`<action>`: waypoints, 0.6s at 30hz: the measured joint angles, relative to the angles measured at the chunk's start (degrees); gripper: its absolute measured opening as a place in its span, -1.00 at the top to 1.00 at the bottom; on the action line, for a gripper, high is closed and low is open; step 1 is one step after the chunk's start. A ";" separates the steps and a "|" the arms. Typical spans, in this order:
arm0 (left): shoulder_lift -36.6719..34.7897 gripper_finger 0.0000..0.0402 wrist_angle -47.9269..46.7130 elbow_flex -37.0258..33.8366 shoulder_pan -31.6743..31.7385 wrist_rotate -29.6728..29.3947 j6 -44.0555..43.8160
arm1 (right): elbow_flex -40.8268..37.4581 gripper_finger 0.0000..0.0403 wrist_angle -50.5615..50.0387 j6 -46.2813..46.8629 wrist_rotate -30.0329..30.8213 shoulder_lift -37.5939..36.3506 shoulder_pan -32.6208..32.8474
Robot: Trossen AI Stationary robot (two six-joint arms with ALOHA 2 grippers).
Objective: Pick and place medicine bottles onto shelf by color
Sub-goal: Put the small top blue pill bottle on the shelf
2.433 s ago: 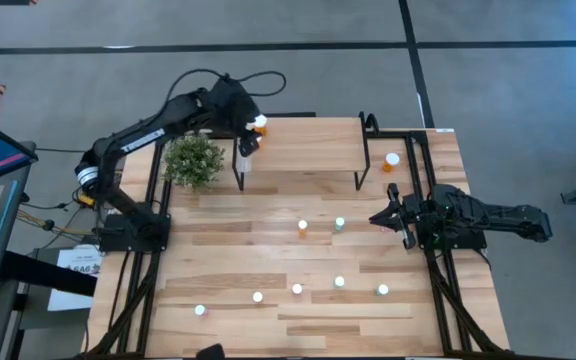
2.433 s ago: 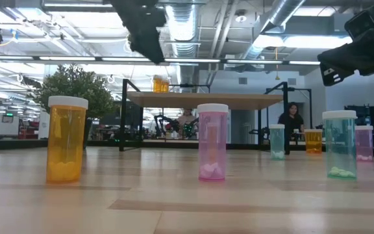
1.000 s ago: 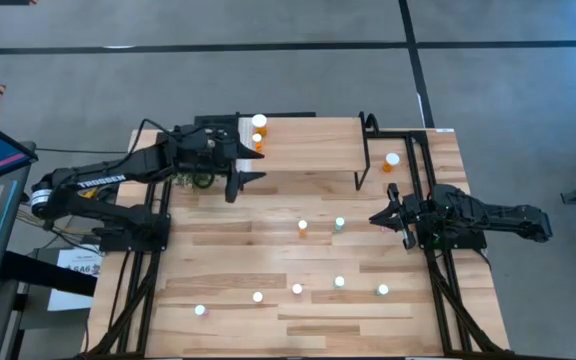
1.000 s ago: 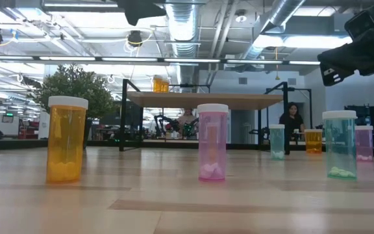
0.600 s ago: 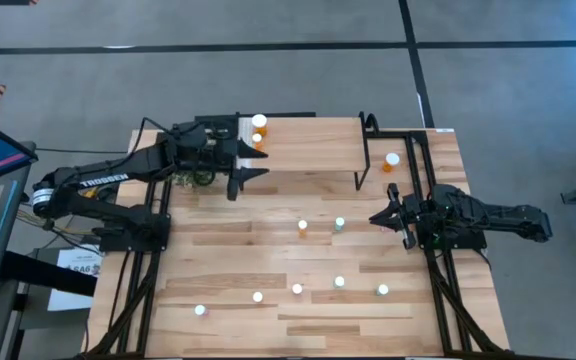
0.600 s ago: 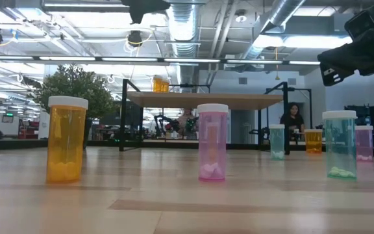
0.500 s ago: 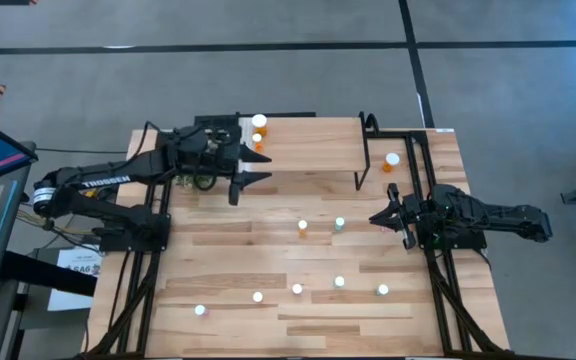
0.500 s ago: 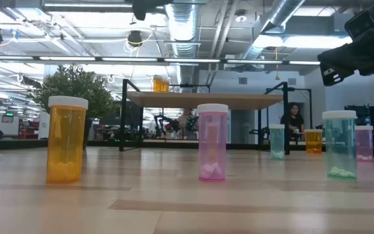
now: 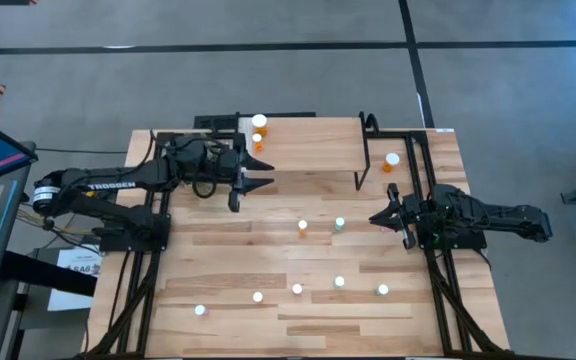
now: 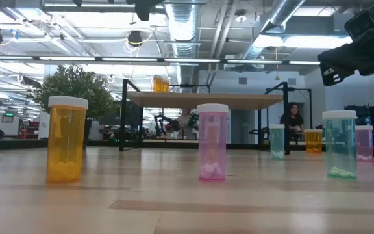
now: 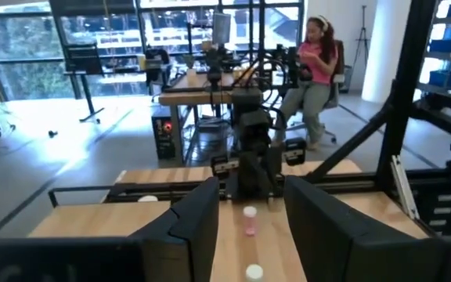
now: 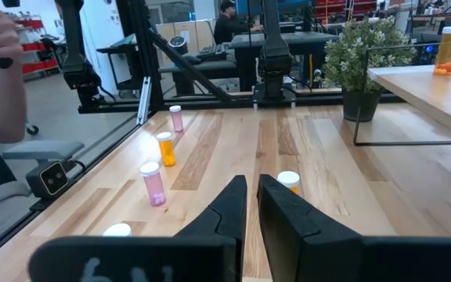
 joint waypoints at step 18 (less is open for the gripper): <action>2.69 0.35 2.76 0.04 1.44 1.38 3.99 | 0.00 0.70 0.00 0.00 0.00 0.00 0.00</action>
